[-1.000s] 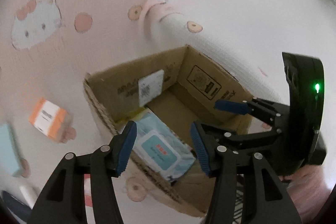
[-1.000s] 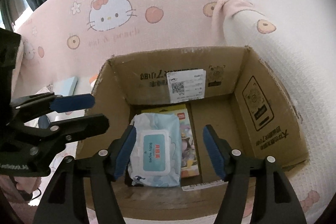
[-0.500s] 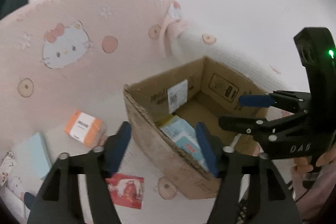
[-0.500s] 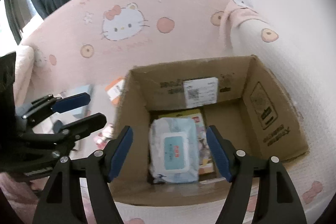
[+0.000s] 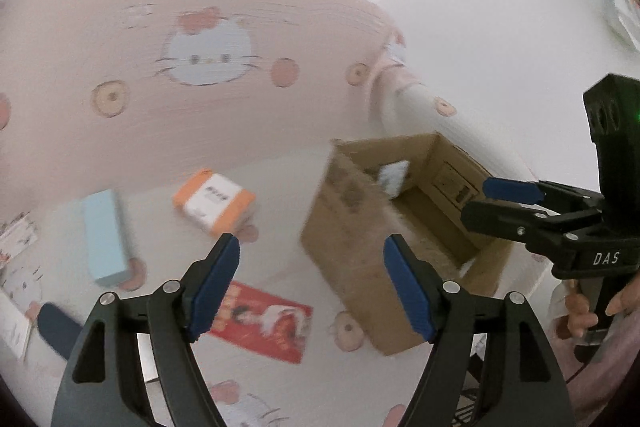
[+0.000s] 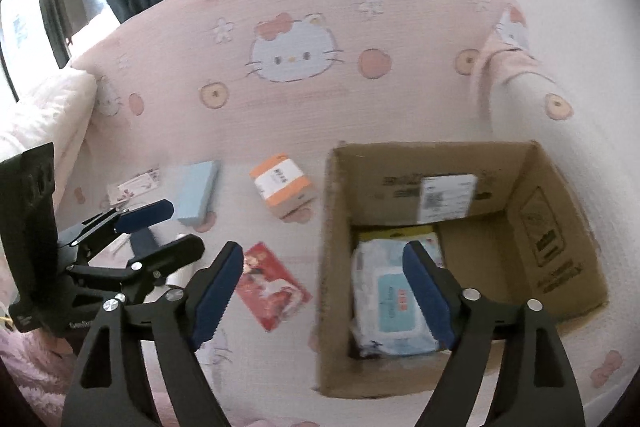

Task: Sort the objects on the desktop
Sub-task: 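Move the left gripper toward the orange-and-white tissue pack, then close the left gripper on the orange-and-white tissue pack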

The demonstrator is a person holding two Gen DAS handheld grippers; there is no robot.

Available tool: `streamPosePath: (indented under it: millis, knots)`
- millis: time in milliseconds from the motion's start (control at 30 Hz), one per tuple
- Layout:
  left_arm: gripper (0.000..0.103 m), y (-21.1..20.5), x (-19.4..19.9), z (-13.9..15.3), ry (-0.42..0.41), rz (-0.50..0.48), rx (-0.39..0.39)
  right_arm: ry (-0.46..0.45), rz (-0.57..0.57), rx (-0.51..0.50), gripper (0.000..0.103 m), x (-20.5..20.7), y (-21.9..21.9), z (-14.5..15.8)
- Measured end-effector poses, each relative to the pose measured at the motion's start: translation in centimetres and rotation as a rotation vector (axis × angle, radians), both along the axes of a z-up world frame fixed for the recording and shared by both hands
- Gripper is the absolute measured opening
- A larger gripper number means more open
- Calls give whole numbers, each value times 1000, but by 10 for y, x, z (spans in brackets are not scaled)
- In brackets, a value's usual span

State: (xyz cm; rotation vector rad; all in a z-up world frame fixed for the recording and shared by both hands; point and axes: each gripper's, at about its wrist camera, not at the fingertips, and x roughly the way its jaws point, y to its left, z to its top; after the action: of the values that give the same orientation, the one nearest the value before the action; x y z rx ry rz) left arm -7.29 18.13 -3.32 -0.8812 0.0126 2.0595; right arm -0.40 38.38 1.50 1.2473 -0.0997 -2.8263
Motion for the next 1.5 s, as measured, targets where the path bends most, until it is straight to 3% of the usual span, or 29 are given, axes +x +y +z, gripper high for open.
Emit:
streamPosePath:
  millis: [300, 433, 533, 867, 933, 967, 1000, 1133, 1233, 1300, 1500]
  knots:
    - [78, -78, -35, -3, -15, 136, 16, 5, 102, -24, 85, -34, -68, -1]
    - [78, -98, -45, -14, -73, 156, 32, -21, 155, -56, 85, -50, -91, -10]
    - [78, -103, -55, -24, -104, 164, 31, -34, 166, -66, 86, -59, -99, -18]
    - [78, -79, -109, -77, -294, 199, 67, -126, 47, -305, 89, -127, -79, -83]
    - [78, -71, -122, -87, -334, 215, 85, -113, 30, -322, 65, -139, -75, -93]
    - [78, -66, -129, -93, -356, 229, 92, -107, 21, -317, 17, -146, -75, -98]
    - [78, -62, -136, -97, -373, 241, 103, -109, 16, -294, 2, -153, -75, -102]
    - [78, -43, -159, -111, -386, 281, 122, -63, -12, -130, 2, -177, -80, -112]
    - [74, -29, -173, -120, -396, 292, 115, -75, -32, -127, 2, -196, -74, -127]
    - [66, -18, -181, -129, -416, 294, 113, -101, -67, -143, 2, -209, -68, -140]
    - [66, 6, -198, -153, -454, 283, 124, -135, -151, -112, 3, -235, -58, -168]
